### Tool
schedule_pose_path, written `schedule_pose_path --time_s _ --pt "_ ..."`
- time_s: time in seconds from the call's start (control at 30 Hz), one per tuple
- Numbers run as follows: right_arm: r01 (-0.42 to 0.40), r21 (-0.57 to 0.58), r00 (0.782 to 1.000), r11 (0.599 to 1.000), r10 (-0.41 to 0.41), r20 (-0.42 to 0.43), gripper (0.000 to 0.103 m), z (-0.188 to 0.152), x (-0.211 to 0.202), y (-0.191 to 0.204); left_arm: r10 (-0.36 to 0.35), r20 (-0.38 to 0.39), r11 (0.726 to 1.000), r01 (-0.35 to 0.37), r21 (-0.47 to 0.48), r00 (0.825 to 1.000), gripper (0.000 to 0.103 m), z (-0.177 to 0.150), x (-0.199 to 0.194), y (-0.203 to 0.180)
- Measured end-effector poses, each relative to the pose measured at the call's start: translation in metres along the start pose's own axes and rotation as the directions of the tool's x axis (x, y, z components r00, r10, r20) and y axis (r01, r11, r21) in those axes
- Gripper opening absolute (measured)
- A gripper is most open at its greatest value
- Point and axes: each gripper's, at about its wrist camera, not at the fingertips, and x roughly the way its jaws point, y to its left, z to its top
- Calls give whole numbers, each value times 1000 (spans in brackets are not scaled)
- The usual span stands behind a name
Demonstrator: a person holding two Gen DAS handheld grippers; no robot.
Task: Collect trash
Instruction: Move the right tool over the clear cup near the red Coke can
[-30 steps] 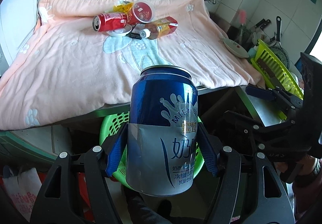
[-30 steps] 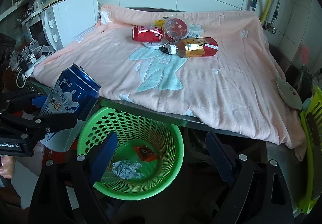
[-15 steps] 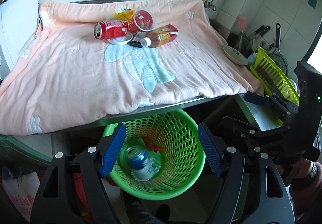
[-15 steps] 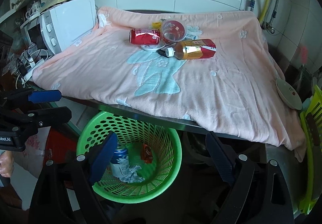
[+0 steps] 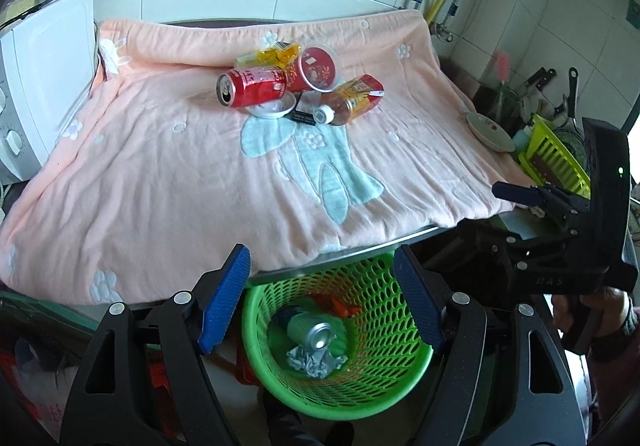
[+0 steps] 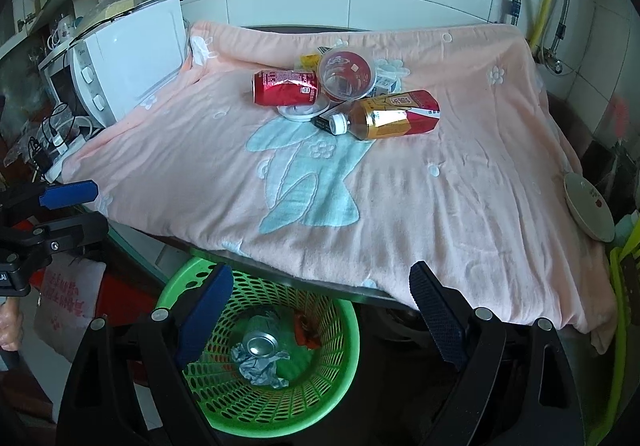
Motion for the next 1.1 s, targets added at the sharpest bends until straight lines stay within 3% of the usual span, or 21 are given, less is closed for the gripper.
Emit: schedule_pose_path --time_s 1.1 --pt "-100 41 993 994 97 67 96 178 133 -39 25 -40 997 -27 -67 999 90 86 73 84"
